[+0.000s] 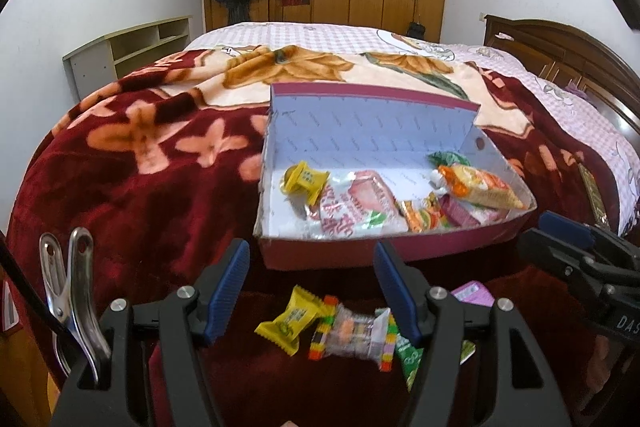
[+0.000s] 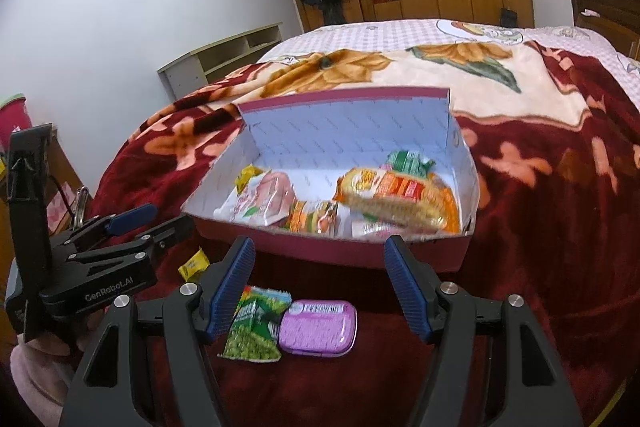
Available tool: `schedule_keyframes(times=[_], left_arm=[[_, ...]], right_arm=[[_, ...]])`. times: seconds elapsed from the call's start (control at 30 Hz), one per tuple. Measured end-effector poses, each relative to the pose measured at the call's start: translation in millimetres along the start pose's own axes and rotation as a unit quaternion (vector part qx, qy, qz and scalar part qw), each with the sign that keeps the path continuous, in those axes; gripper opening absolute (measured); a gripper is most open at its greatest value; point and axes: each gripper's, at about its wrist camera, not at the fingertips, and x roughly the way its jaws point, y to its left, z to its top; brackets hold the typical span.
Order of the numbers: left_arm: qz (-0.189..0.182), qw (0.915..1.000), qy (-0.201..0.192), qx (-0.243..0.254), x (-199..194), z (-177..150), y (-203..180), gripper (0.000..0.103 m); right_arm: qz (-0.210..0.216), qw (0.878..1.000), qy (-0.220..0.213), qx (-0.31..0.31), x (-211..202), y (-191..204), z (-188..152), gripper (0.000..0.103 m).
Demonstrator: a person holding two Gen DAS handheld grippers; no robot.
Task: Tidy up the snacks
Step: 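Move the left tool to a yellow candy packet while the right tool approaches the green pea bag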
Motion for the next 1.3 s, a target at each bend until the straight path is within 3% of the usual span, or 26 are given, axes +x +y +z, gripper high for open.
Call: schedule_keyframes(times=[0.53,1.03,1.3], left_arm=[[0.024,0.9984,0.052,-0.001,18,-33,21,0.068],[0.038,0.9961,0.075,0.027,43,-44,14,0.068],[0.012,0.9971,0.074,0.010,54,-40,18,0.068]], right_arm=[[0.005,0.999,0.037,0.018,11,-6,-35,0.069],[0.020,0.998,0.052,0.020,16,-4,-46,0.069],[0.031,0.998,0.061,0.015,21,2,-50,0.069]])
